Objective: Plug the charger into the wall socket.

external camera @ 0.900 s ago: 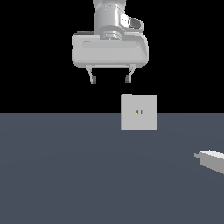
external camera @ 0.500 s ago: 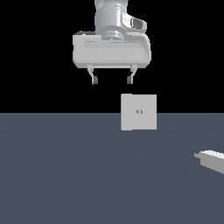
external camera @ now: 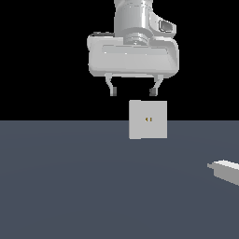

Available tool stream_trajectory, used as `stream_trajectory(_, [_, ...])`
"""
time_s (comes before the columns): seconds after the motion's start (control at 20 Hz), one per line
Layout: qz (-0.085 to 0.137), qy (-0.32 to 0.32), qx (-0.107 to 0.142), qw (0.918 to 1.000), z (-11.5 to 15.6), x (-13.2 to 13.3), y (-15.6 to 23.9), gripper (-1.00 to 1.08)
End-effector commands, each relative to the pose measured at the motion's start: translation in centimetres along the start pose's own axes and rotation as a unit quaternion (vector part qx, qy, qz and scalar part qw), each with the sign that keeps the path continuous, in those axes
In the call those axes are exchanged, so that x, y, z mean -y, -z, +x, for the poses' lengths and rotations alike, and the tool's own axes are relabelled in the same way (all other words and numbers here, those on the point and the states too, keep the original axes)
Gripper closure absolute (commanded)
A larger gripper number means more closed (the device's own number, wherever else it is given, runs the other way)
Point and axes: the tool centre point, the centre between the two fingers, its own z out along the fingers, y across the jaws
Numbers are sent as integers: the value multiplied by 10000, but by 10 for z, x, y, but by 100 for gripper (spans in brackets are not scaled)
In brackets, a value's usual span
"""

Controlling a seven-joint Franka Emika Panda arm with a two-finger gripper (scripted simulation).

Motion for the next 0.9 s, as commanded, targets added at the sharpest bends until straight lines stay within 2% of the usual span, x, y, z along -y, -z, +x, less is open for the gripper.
stream_trajectory(0.0, [11, 109, -39, 9999, -11, -12, -8, -92])
stream_trajectory(0.85, [106, 902, -320, 9954, -75, -98, -67, -92])
